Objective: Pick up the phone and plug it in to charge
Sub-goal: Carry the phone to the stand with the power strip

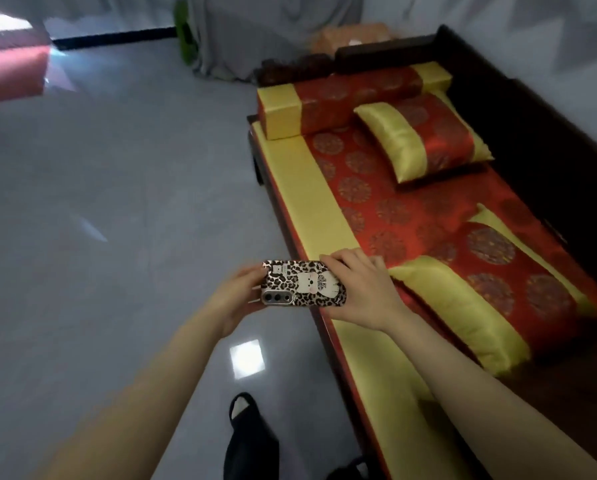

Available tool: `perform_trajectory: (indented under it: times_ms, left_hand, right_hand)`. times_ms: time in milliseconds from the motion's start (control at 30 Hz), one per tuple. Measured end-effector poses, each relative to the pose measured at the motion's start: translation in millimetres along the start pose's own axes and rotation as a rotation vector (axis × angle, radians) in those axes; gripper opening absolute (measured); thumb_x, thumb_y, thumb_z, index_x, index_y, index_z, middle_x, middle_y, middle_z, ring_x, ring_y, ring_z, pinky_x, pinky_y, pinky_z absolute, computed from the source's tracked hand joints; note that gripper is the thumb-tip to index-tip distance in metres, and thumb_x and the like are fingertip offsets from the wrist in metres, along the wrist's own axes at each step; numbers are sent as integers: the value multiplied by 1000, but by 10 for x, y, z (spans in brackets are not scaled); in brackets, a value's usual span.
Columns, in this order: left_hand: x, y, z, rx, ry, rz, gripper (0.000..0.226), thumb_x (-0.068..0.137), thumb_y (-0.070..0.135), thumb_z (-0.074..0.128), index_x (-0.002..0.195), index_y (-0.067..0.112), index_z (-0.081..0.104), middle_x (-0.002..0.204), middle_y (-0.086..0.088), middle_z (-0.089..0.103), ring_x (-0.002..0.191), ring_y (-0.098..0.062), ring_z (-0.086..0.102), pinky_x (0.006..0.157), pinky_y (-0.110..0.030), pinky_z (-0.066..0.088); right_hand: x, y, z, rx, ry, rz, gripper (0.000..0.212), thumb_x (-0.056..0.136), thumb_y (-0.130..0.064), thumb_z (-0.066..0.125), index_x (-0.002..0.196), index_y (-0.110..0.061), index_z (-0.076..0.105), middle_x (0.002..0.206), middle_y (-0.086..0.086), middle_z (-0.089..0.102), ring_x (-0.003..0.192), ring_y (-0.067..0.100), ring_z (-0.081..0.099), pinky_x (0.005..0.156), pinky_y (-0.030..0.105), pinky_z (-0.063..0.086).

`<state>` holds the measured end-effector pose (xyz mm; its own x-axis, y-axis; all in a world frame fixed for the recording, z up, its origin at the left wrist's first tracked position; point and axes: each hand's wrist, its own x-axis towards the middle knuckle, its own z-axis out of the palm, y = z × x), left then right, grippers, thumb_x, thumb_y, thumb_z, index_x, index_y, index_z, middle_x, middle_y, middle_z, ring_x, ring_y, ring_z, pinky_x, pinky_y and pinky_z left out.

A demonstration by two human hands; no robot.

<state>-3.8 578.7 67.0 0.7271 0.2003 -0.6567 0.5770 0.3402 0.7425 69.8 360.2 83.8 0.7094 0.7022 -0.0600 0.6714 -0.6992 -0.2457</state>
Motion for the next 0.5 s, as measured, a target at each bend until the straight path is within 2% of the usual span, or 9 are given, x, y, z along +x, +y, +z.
perform_trajectory:
  times_ms: [100,200,333,433,500]
  left_hand:
    - [200,311,-703,-26,34,26,18,94,17,51,108,13,62,93,-5,67,80,-17,63,70,-27,53]
    - [392,665,-1247,-59,56,26,13,94,17,51,97,18,63,89,-3,67,80,-17,62,75,-29,50]
    - [819,1155,-1685,-94,69,-18,11,94,18,51,100,17,59,86,-3,64,76,-17,60,69,-28,49]
    - [1183,1515,-1861,-86,68,-30,20,93,19,51,111,14,59,93,-5,64,78,-17,60,72,-29,50]
    - [1488,1798,-2033,-95,72,-34,20,93,19,52,111,13,57,97,-7,63,80,-18,60,72,-29,51]
  right_hand:
    - [706,-440,55,26,-22,-63,85,56,-49,70,134,-25,43,125,-5,52,115,17,43,85,40,32]
    - [1361,-781,8,39,-39,-95,83,56,-49,69,132,-27,44,124,-6,52,116,17,44,85,40,33]
    - [2183,-968,-34,-5,-64,-123,81,56,-51,67,130,-28,46,122,-7,54,114,18,45,85,39,31]
    - [2725,-964,-75,-24,-65,-139,79,57,-52,67,129,-26,48,120,-5,55,114,20,46,84,40,33]
    - [3194,-949,-82,-44,-65,-148,78,58,-53,66,128,-26,49,119,-5,55,113,21,47,83,40,34]
